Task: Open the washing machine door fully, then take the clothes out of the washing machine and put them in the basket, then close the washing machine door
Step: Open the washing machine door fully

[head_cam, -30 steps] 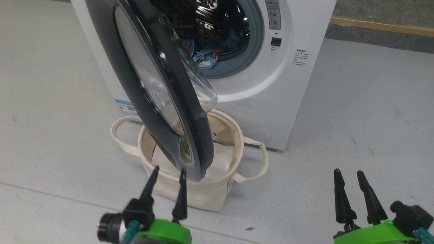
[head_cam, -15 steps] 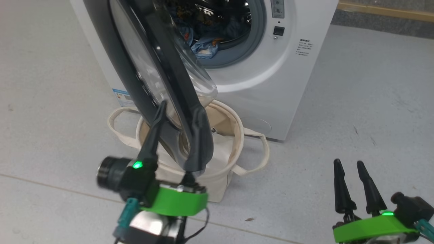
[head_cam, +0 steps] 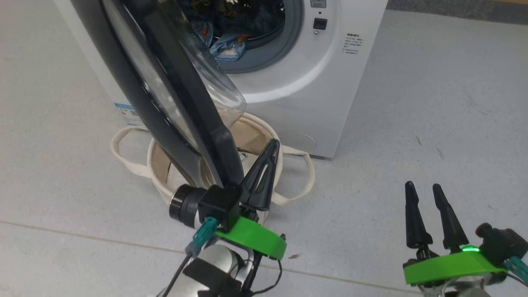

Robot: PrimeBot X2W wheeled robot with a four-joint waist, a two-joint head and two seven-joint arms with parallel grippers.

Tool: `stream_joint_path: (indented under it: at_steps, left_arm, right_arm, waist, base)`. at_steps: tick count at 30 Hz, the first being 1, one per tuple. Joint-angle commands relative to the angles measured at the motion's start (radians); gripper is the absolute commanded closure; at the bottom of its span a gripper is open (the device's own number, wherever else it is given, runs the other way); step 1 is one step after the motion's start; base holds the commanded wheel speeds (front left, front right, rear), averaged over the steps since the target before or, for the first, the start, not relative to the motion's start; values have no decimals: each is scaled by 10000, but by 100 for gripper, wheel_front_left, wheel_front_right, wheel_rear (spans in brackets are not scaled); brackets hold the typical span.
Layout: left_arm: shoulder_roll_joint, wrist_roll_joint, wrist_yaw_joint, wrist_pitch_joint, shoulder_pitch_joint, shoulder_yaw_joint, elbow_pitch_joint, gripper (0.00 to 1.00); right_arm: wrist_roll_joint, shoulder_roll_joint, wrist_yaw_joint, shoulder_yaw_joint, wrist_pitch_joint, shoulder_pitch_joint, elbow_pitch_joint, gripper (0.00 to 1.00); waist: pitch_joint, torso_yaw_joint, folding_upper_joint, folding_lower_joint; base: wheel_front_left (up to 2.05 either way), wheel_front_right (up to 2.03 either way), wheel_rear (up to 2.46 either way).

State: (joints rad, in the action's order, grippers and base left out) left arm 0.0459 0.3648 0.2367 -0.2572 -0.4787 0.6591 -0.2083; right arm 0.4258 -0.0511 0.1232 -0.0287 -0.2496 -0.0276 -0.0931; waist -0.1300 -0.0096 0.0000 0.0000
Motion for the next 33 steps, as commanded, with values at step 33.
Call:
stream_joint_path:
  at_steps: [33]
  left_arm:
    - [43, 446, 600, -46, 13, -596, -1805, 100]
  right_arm:
    - [78, 8, 75, -457, -122, -173, 392, 0]
  waist:
    - [82, 2849, 0, 0]
  base:
    - [0, 0, 0]
